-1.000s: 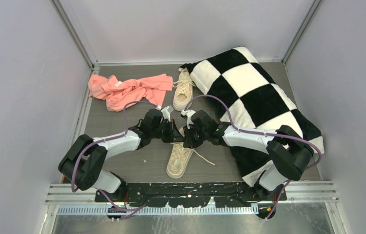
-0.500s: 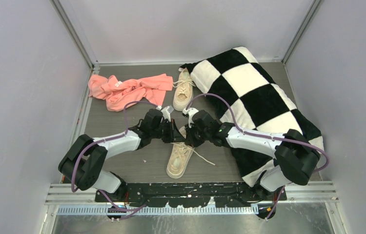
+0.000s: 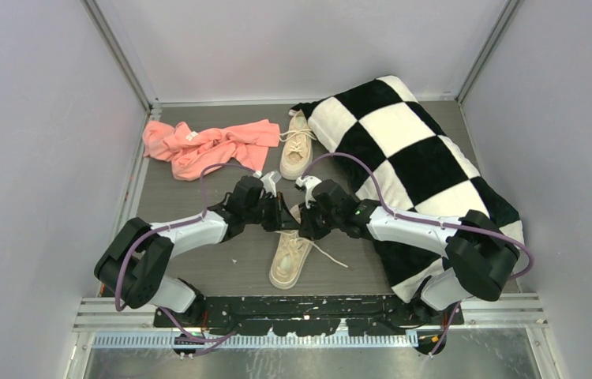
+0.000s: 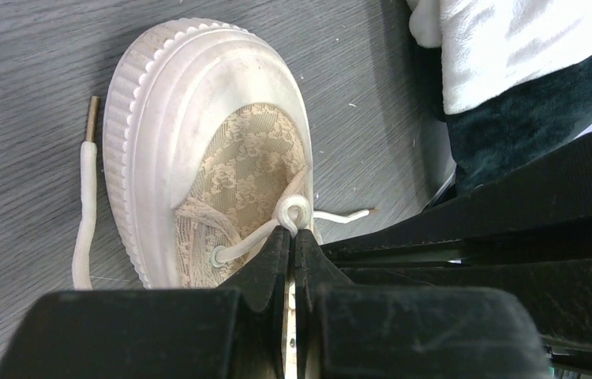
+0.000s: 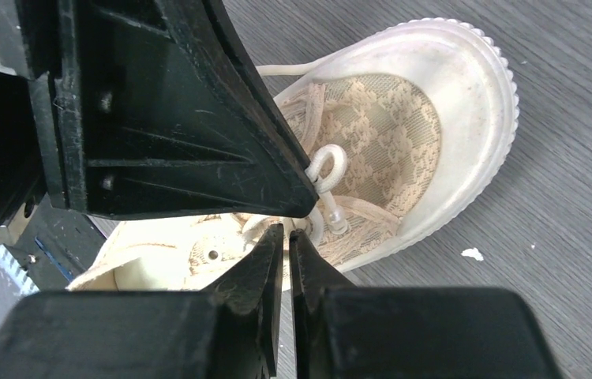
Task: Tie the shoes
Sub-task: Tie the shoelace on the shoe.
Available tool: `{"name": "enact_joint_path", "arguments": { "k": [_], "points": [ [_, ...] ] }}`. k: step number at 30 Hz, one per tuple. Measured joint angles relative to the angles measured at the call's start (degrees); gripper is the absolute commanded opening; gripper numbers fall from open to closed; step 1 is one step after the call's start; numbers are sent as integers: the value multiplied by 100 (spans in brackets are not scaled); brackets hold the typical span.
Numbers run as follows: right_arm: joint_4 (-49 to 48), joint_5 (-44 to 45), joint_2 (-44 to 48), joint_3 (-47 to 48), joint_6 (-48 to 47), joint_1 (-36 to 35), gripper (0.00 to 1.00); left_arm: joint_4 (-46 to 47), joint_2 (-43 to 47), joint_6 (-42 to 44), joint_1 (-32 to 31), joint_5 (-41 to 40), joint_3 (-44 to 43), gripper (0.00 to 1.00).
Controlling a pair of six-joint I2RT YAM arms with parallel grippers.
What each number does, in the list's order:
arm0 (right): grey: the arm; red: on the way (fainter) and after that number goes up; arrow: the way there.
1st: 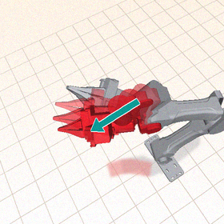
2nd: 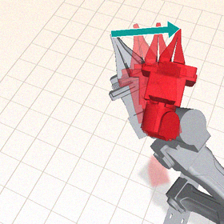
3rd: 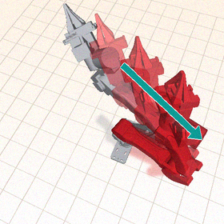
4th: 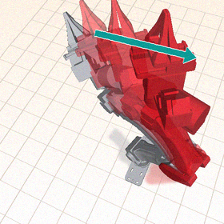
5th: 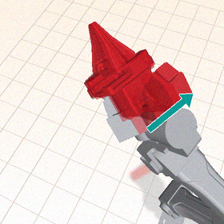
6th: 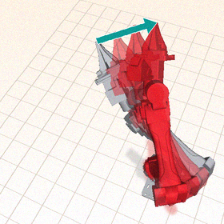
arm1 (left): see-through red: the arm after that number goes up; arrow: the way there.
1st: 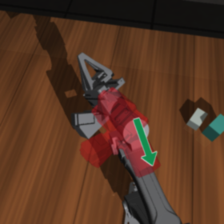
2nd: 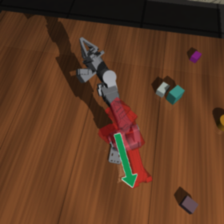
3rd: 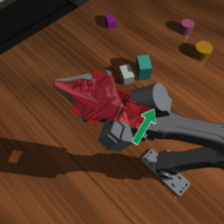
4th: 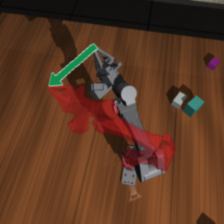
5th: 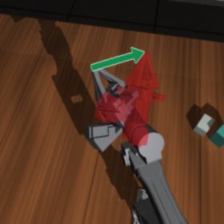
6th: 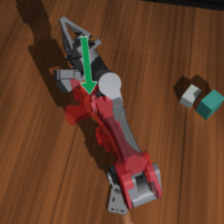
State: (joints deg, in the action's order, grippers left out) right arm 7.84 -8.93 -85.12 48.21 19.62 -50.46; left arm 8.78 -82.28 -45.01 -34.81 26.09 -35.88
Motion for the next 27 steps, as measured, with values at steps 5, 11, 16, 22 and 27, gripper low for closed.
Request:
{"name": "enact_joint_path", "arguments": {
  "k": [5,11,16,22,27],
  "points": [
    [-55,-57,-20,2,-2,0,18,7,-13,2,0,57,0,1],
    [-98,-76,-216,11,-9,0,27,44,-164,20,0,236,0,0],
    [-96,-79,-240,26,-101,0,33,39,-192,44,0,310,0,1],
    [33,-79,-240,111,-337,-15,26,42,-210,48,0,361,-4,1],
    [254,-22,-367,269,-518,-17,26,33,-275,70,7,367,-46,1]
  ]
}}
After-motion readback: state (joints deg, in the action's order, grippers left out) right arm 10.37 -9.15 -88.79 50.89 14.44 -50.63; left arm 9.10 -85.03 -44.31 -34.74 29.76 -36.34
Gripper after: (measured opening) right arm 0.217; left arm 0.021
